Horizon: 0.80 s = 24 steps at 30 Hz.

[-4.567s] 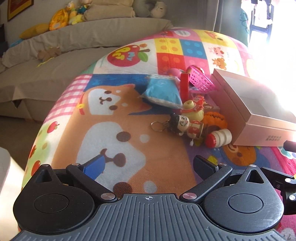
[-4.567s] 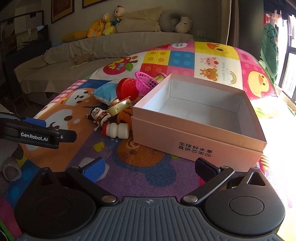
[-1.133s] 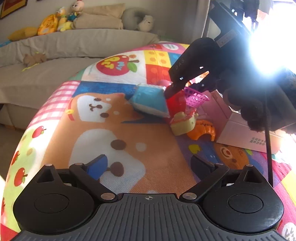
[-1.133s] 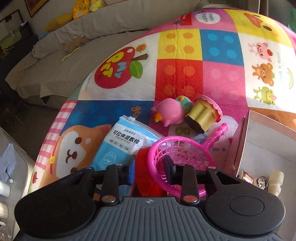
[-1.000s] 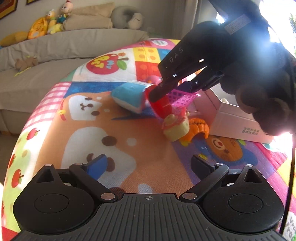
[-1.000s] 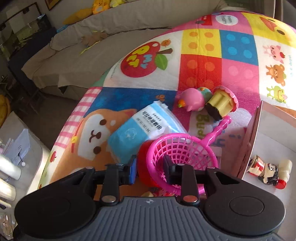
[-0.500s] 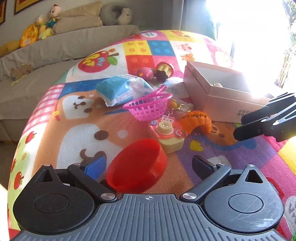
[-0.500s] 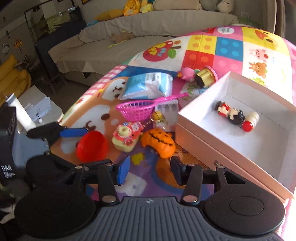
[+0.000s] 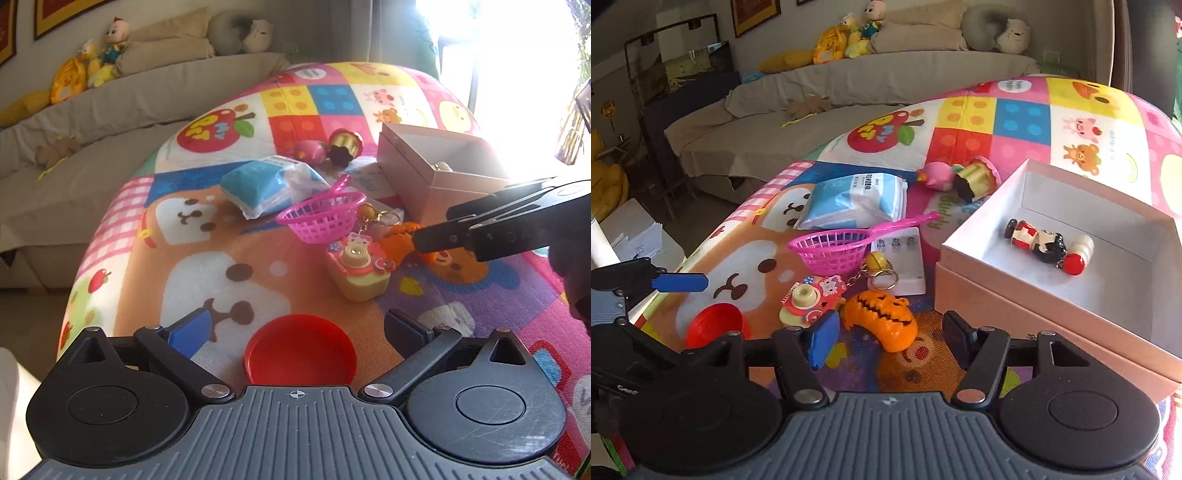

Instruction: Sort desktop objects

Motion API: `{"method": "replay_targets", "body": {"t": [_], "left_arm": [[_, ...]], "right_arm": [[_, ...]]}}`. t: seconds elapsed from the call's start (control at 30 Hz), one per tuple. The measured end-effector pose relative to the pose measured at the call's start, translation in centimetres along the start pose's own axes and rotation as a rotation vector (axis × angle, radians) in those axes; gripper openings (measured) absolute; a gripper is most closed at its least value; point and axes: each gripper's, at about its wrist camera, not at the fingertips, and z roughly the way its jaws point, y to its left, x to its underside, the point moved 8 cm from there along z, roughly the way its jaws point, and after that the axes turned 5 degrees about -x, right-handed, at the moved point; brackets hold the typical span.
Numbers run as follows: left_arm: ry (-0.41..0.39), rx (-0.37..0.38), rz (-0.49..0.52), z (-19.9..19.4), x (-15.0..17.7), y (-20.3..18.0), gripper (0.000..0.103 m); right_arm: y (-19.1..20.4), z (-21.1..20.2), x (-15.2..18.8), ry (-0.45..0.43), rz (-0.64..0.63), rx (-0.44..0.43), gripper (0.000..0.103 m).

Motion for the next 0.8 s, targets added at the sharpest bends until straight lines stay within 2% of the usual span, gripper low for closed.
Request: {"method": "replay_targets", "body": {"t": [0.1, 0.13, 0.17, 0.23, 0.33, 0.47, 0.6, 0.7, 0.73, 0.8], "left_arm": [[0.01, 0.032, -0.016, -0.9, 0.3, -0.1, 0.102], [0.015, 0.039, -0.009, -1.2, 0.5, -0.2, 0.102], [0.02, 0.04, 0.001, -1.4, 0.7, -0.4, 0.102], [0.038, 0.041, 0.03, -1.7, 1.5, -0.7, 0.102], [0.058, 0.026, 0.072, -2.0, 2.7, -0.9, 0.102], [0.076, -0.062, 0.13, -1.4, 3.3, 0.1, 0.102], [0.051, -0.14, 0.17, -0.4, 2.2, 1.6, 0.103], [0.022, -0.245, 0.187, 1.0, 0.4, 2.8, 0.103], [0.014, -0.259, 0.167, 1.2, -0.3, 3.0, 0.102], [-0.005, -0.166, 0.088, 1.1, -1.5, 2.3, 0.102]], "right_arm": [[0.3, 1.8, -0.3, 0.016, 0.039, -0.038, 0.062], [0.4, 2.2, -0.2, 0.016, 0.038, -0.031, 0.059], [0.4, 2.4, -0.2, 0.019, 0.03, -0.015, 0.05], [0.3, 1.9, 0.2, 0.018, 0.019, -0.01, 0.045], [-0.1, -0.2, 1.6, 0.026, 0.005, -0.018, 0.044], [-1.6, -3.7, 4.5, 0.038, -0.007, 0.031, 0.044], [-3.5, -6.4, 6.0, 0.012, -0.009, 0.141, 0.045], [-4.6, -7.5, 6.6, -0.017, 0.041, 0.178, 0.058], [-4.9, -7.8, 6.8, -0.027, 0.068, 0.179, 0.061], [-5.2, -7.9, 7.1, -0.034, 0.105, 0.174, 0.062]]}}
